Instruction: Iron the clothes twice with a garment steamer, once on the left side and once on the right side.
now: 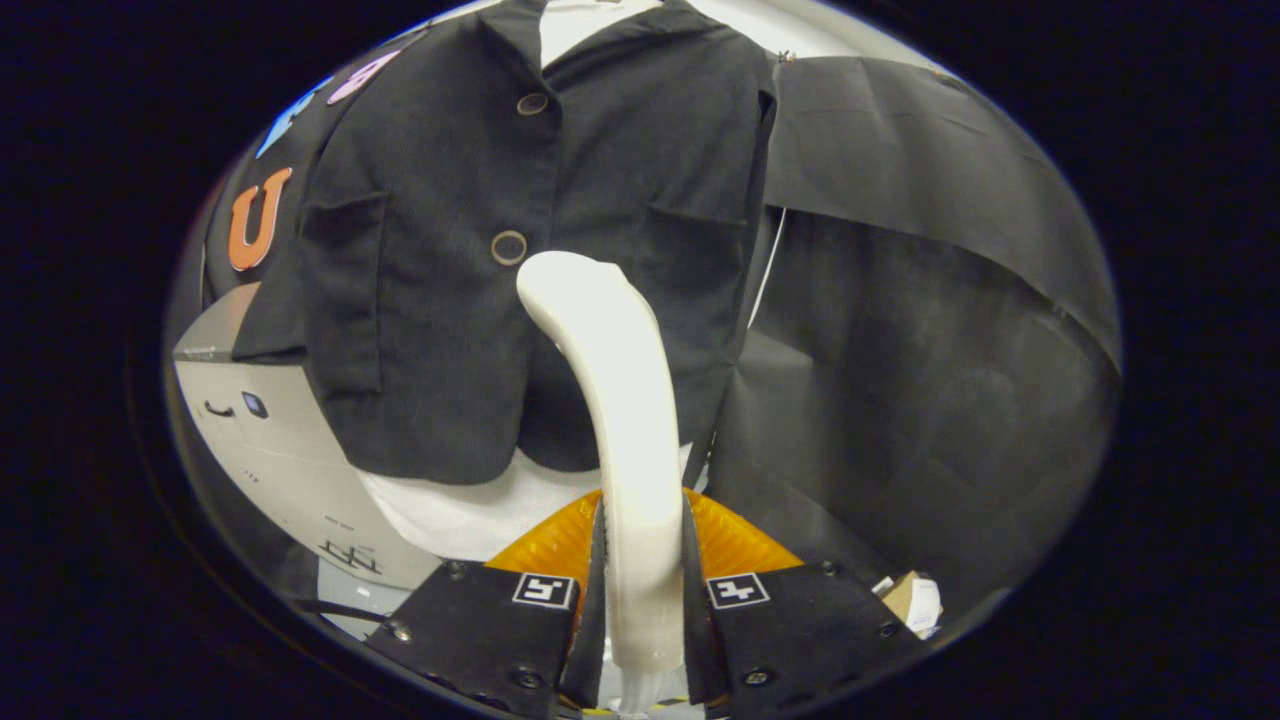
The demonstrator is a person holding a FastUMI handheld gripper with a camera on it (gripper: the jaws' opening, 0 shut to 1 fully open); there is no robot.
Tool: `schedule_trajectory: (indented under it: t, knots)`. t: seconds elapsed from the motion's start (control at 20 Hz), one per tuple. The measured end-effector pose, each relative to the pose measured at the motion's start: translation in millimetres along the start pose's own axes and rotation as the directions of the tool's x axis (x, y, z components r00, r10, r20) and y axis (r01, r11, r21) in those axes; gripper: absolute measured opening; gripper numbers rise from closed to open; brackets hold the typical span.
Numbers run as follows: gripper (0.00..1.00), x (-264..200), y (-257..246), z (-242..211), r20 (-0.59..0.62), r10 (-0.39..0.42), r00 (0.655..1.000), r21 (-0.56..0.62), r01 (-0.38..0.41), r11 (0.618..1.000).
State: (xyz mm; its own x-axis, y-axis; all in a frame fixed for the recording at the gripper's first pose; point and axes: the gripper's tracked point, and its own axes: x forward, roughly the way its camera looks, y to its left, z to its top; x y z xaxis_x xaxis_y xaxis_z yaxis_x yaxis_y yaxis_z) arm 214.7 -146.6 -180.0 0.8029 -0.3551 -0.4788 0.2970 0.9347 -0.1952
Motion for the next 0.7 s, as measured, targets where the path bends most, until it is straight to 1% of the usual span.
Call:
schedule_trajectory:
  t: [0.1, 0.7]
  knots:
    - [0.35, 1, 1, -10, -0.017, 0.000, 1.000, 0.012, 0.000, 1.000]
    - [0.35, -15, 8, -8, -0.013, 0.012, 1.000, 0.021, -0.012, 1.000]
